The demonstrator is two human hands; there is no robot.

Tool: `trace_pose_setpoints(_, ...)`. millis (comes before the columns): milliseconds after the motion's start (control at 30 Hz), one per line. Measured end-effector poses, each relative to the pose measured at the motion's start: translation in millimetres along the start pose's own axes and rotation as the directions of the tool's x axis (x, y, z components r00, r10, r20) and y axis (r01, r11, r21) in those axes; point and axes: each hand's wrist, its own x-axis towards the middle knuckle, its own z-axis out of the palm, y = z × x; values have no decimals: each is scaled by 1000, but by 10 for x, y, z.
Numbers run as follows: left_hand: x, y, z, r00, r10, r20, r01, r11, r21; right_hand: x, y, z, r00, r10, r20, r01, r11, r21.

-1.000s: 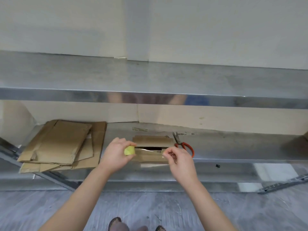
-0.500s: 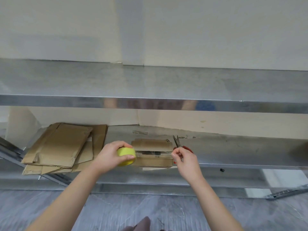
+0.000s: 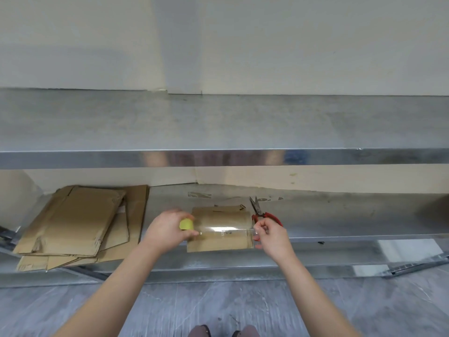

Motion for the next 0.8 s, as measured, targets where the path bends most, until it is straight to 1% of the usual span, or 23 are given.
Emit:
trace_pose_setpoints(67, 52, 9, 17, 1000, 14, -6, -14, 999, 35, 26, 42, 60, 999, 47, 19, -48, 997, 58)
trace_pose_setpoints(167, 108, 9, 41, 999, 43, -16, -41, 995, 88, 80, 64, 98, 999, 45, 1, -45, 993, 106)
trace_pose_setpoints(267, 158, -15, 40, 999, 47, -17, -46, 995, 88, 156, 101, 133, 999, 52, -2, -51, 989, 136)
trace_pose_setpoints(367, 182, -85, 8, 998, 57, 23, -58, 998, 23, 219, 140, 217, 996, 86, 4, -86, 979, 183)
trace_pose_setpoints(433, 170, -138, -30, 997, 70, 46, -67, 996, -62, 263, 147, 250, 996, 85, 8, -85, 976, 202)
trace_pose_setpoints(500, 144, -171, -66, 996, 77, 44, -69, 985, -158, 302, 136, 252, 996, 83, 17, -85, 966, 244)
trace_pose_setpoints(567, 128, -190, -75, 997, 72, 28, -65, 980, -188, 329, 136, 245, 995, 95, 39, -102, 951, 292)
trace_pose_setpoints(633, 115, -202, -70, 1000, 25, -15, -27, 985, -169, 339, 143, 241, 993, 94, 69, -110, 953, 283)
trace_pose_setpoints(700, 129, -180, -64, 998, -10, -55, 2, 990, -144, 353, 146, 206, 993, 82, 84, -100, 966, 239)
trace_pose_setpoints(800, 171, -68, -35, 998, 36, -60, -39, 998, -57, 417, 187, 77, 999, 37, 11, -38, 996, 77)
